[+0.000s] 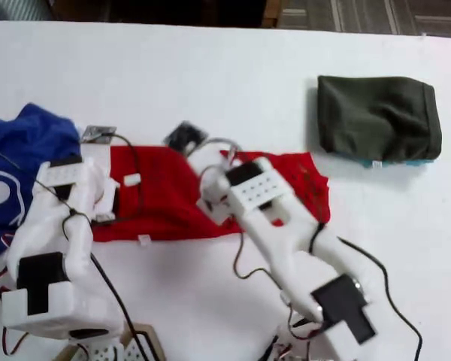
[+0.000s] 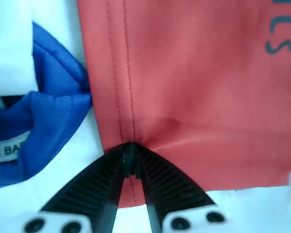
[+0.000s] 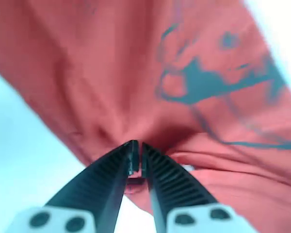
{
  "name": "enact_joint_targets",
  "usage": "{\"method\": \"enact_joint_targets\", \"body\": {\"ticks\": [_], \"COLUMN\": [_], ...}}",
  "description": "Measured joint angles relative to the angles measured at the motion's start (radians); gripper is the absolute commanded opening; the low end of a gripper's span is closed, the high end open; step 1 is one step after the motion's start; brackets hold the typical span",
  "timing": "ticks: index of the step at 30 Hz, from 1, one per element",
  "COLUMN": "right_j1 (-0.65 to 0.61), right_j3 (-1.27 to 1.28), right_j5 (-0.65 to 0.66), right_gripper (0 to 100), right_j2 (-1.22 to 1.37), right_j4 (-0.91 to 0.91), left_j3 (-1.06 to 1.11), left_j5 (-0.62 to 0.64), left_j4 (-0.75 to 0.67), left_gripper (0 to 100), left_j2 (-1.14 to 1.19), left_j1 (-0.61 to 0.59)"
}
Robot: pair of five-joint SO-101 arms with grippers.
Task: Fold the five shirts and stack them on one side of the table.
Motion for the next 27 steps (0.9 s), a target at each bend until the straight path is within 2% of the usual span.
{"method": "enact_joint_targets", "body": {"ticks": [9,19,24,27], "right_j1": [0.221,0.163,0.187,0.233], "right_j3": [-0.054,-0.054,-0.060,-0.103], "right_j5": [0.000,0.000,0.000,0.000], "right_gripper": [2.0,2.0,2.0,2.0], "right_j2": [-0.048,0.170,0.209,0.173], "right_j4": [0.095,0.012,-0.015,0.057], "left_j3": [0.000,0.000,0.000,0.000], "left_j5": [0.000,0.000,0.000,0.000], "left_j4": [0.000,0.000,0.000,0.000], "left_gripper": [3,3,3,3], "left_j2": [0.000,0.000,0.000,0.000], "left_j1": [0.000,0.000,0.000,0.000]}}
